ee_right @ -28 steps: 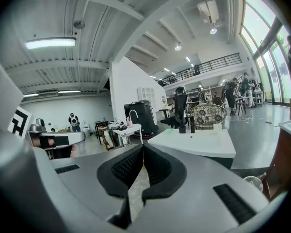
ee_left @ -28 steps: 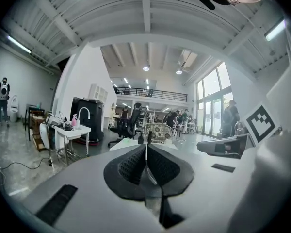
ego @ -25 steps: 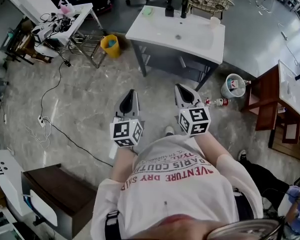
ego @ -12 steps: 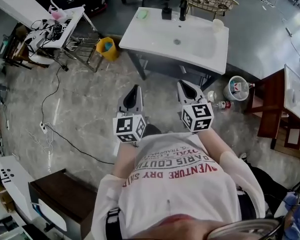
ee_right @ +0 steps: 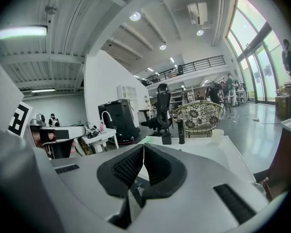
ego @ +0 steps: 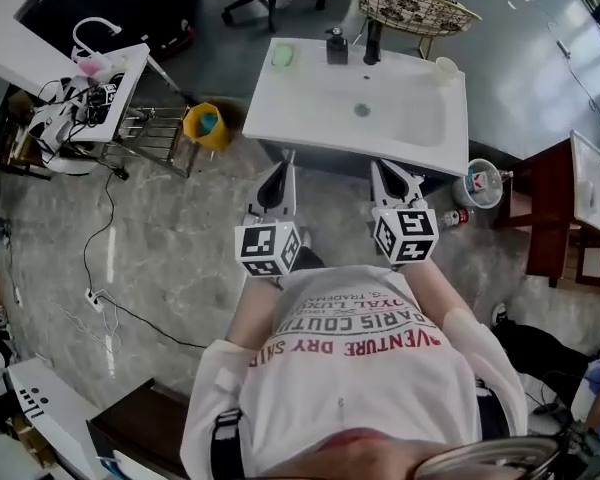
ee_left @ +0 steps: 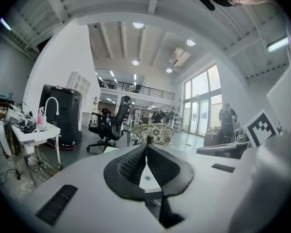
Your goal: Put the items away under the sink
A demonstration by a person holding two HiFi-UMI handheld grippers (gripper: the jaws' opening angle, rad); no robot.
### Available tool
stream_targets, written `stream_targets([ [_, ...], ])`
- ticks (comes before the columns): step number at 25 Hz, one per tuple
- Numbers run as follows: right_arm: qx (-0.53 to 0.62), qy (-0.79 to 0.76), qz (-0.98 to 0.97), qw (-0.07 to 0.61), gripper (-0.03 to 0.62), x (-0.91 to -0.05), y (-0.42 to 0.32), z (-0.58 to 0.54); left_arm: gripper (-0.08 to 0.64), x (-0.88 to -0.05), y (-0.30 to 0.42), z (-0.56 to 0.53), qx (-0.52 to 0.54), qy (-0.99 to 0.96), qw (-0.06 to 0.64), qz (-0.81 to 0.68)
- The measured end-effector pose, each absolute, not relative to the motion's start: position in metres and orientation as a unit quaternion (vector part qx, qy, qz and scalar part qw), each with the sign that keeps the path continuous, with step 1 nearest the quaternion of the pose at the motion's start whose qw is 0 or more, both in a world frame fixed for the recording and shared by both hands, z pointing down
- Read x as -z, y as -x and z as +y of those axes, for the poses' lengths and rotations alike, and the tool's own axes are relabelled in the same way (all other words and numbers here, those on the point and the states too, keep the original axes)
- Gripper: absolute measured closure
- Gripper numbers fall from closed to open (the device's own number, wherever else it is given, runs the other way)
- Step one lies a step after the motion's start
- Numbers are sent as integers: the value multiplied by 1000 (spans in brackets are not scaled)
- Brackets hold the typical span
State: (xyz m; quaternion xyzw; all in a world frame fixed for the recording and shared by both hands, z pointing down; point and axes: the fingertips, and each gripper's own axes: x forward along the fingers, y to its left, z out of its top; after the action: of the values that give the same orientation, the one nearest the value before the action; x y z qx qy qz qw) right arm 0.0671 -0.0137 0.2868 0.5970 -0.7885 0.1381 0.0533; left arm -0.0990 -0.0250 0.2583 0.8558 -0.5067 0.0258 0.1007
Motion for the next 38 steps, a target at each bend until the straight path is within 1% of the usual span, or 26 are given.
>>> stream_targets([
  [7, -134, -643, -753, 44, 566, -279, -26, -113, 532, -254, 139, -140, -29, -884, 106, -454],
  [15, -141, -670, -727, 54, 566, -298, -3, -184, 532, -282, 168, -220, -44, -892, 134, -430],
  [20, -140, -689, -708, 64, 566, -314, -16, -221, 532, -299, 159, -257, -55, -893, 144, -422],
  [26, -165, -682, -708, 81, 566, -347, -38, -283, 532, -321, 139, -311, -78, -886, 159, -428],
  [32, -197, -655, -722, 105, 565, -385, -52, -350, 532, -340, 101, -365, -103, -892, 151, -413],
  [36, -193, -649, -725, 129, 561, -409, -60, -392, 532, -362, 83, -398, -113, -889, 165, -413],
  [37, -189, -648, -726, 129, 510, -415, -62, -403, 532, -369, 80, -406, -117, -887, 169, -413],
  [38, -186, -649, -727, 126, 388, -420, -64, -414, 532, -376, 77, -414, -121, -885, 173, -415],
])
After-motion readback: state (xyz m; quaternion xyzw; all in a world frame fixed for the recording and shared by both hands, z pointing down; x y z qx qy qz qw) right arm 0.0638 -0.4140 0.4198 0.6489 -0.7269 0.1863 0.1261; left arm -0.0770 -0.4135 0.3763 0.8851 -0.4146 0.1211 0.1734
